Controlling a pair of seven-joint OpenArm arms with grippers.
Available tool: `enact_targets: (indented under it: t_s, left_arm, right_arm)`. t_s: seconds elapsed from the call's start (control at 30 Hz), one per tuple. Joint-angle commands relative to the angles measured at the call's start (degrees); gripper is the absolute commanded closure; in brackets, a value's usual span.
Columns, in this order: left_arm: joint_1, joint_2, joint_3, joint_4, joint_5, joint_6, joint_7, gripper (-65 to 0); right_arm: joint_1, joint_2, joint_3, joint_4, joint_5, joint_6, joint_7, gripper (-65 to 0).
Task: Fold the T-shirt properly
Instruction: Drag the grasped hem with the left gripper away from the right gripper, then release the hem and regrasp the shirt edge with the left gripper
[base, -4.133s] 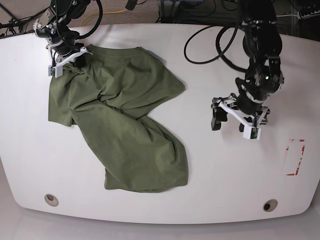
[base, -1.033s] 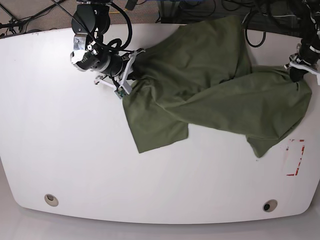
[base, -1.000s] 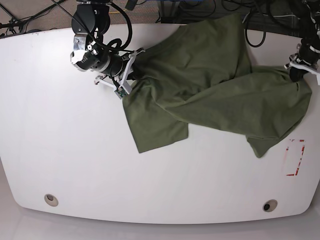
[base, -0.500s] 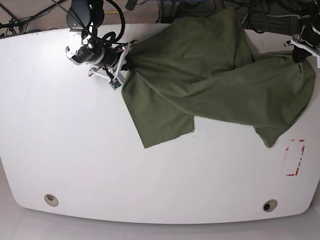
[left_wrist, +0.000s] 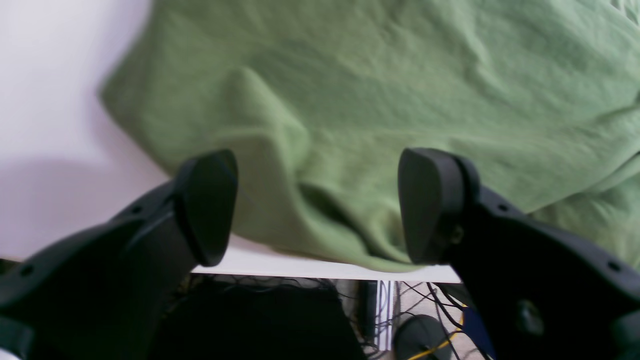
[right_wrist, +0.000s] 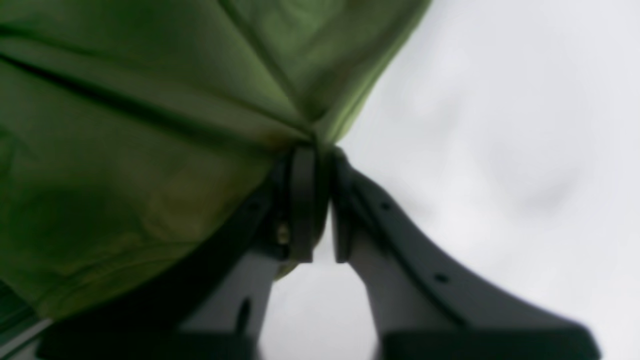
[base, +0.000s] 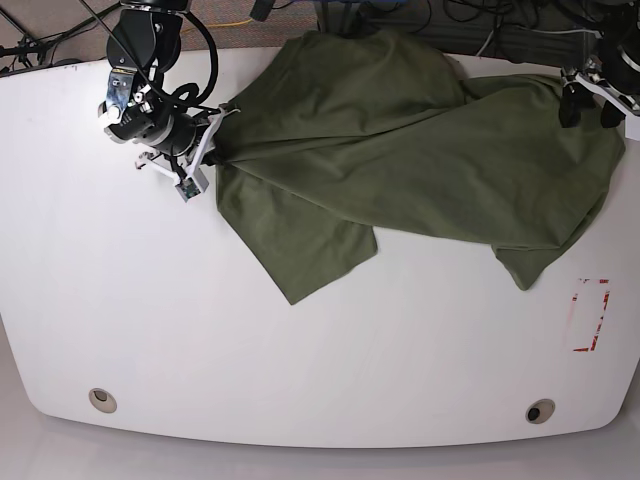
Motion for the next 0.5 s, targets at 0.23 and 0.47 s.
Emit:
enact_targets:
  t_s: [0.23,0.47]
  left_arm:
    - [-3.0,-2.3,-2.4,4.3,-0.8,-4.4,-0.9,-46.5]
    - [-11.0,-3.2,-1.6,4.1,4.9,-4.4,-0.9,-46.8]
  right_arm:
    - [0.4,-1.1,1.2,1.1,0.5,0.1,1.5,-30.0]
    - [4.6,-4.2,9.0,-3.3,0.4,0.1,2.0,-36.3]
